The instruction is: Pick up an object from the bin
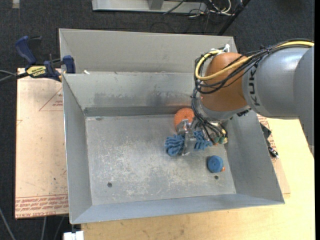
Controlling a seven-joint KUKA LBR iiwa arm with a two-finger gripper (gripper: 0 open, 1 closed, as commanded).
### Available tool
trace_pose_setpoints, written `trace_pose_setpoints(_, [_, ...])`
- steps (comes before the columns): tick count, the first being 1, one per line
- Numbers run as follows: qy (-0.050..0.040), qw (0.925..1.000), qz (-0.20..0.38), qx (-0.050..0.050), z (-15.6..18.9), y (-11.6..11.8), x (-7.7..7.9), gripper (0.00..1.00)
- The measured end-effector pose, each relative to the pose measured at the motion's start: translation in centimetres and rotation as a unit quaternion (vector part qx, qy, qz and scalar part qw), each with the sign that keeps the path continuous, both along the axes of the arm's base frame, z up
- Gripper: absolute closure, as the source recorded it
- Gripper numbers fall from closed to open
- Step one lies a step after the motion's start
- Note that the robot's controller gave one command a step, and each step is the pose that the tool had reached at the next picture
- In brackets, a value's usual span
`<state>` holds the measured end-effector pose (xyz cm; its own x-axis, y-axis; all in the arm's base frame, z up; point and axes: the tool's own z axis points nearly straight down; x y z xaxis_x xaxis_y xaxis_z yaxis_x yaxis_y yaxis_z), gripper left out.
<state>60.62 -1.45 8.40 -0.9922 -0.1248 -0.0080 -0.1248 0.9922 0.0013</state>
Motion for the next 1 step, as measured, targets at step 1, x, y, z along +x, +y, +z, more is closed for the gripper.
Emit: trace_pose_setpoints(1, [-0.0054, 1.0000, -0.002, 0.000, 15.60, -0.76, 1.10, 1.00])
